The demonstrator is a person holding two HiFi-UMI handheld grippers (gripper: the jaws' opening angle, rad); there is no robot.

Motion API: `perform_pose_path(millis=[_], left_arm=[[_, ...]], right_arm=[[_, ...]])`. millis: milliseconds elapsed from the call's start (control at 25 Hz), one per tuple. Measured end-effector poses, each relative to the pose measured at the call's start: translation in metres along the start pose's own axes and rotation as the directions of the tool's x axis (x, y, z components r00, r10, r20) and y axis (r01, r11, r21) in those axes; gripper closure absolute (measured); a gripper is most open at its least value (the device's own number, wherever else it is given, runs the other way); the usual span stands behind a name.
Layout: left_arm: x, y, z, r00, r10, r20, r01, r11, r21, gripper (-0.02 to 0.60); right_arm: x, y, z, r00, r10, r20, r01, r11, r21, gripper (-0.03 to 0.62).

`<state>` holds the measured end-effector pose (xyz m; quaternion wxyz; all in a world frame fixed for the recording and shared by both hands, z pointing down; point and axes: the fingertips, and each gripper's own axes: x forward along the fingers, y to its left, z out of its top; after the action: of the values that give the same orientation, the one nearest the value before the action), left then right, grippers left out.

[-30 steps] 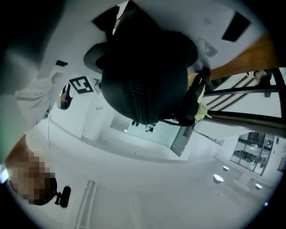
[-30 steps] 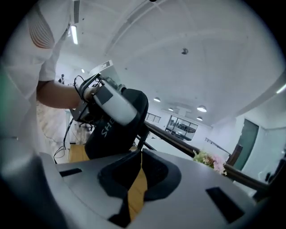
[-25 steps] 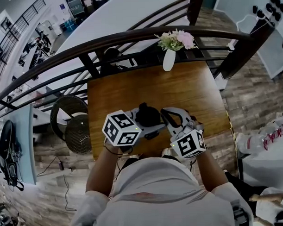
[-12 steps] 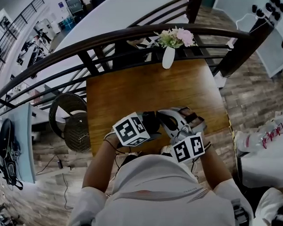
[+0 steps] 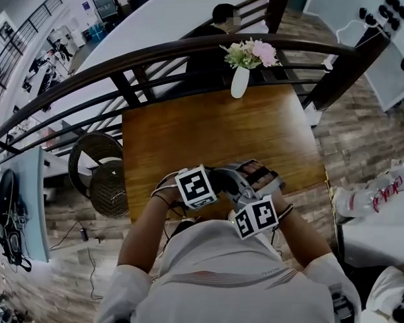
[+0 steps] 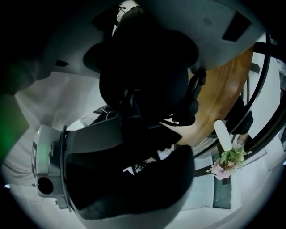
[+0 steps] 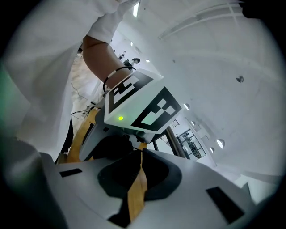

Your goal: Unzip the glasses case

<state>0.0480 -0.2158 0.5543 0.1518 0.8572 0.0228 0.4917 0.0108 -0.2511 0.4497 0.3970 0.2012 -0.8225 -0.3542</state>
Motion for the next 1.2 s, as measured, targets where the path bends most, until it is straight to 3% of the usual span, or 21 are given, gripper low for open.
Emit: perform_pose_path(millis=[200, 280, 320, 360, 440, 600, 760, 880, 920, 1000, 1200], left_arm=[[0.001, 0.009, 0.007, 0.991, 0.037, 0.126, -0.035, 0.999, -0.025, 0.328], [-0.008, 0.016, 0.019, 0.969, 0.079, 0.233, -0.068, 0.996, -0.056, 0.328], [-0.016, 0.02, 0.026, 0.949, 0.107, 0.297, -0.089, 0.993, -0.072, 0.328], [-0.026, 0.025, 0.034, 0.92, 0.142, 0.365, -0.118, 0.989, -0.088, 0.327], [-0.053, 0.035, 0.047, 0.836, 0.229, 0.499, -0.195, 0.973, -0.119, 0.327], [-0.116, 0.048, 0.061, 0.603, 0.4, 0.69, -0.343, 0.911, -0.228, 0.327], [-0.176, 0.063, 0.057, 0.383, 0.556, 0.738, -0.434, 0.813, -0.388, 0.327], [-0.214, 0.072, 0.047, 0.238, 0.644, 0.727, -0.435, 0.74, -0.513, 0.327], [-0.223, 0.074, 0.043, 0.203, 0.664, 0.719, -0.428, 0.721, -0.545, 0.327], [-0.232, 0.075, 0.037, 0.167, 0.689, 0.705, -0.417, 0.697, -0.583, 0.327], [-0.23, 0.077, 0.031, 0.161, 0.711, 0.684, -0.404, 0.68, -0.612, 0.327]], right_arm=[[0.005, -0.002, -0.007, 1.0, -0.016, 0.0, 0.016, 0.999, 0.036, 0.53], [0.001, -0.013, -0.013, 0.999, -0.046, 0.019, 0.043, 0.99, 0.131, 0.507], [-0.003, -0.023, -0.019, 0.997, -0.07, 0.026, 0.063, 0.978, 0.197, 0.492], [-0.007, -0.033, -0.026, 0.995, -0.1, 0.028, 0.089, 0.96, 0.267, 0.492], [-0.017, -0.056, -0.045, 0.985, -0.174, 0.014, 0.154, 0.902, 0.403, 0.497], [-0.042, -0.098, -0.086, 0.943, -0.328, -0.051, 0.284, 0.716, 0.637, 0.539], [-0.065, -0.123, -0.126, 0.89, -0.441, -0.112, 0.35, 0.506, 0.788, 0.543], [-0.078, -0.132, -0.146, 0.862, -0.488, -0.139, 0.357, 0.389, 0.85, 0.543], [-0.082, -0.132, -0.15, 0.856, -0.496, -0.148, 0.361, 0.366, 0.858, 0.543], [-0.086, -0.132, -0.155, 0.848, -0.502, -0.167, 0.374, 0.346, 0.861, 0.543], [-0.083, -0.124, -0.153, 0.856, -0.492, -0.162, 0.364, 0.348, 0.864, 0.543]])
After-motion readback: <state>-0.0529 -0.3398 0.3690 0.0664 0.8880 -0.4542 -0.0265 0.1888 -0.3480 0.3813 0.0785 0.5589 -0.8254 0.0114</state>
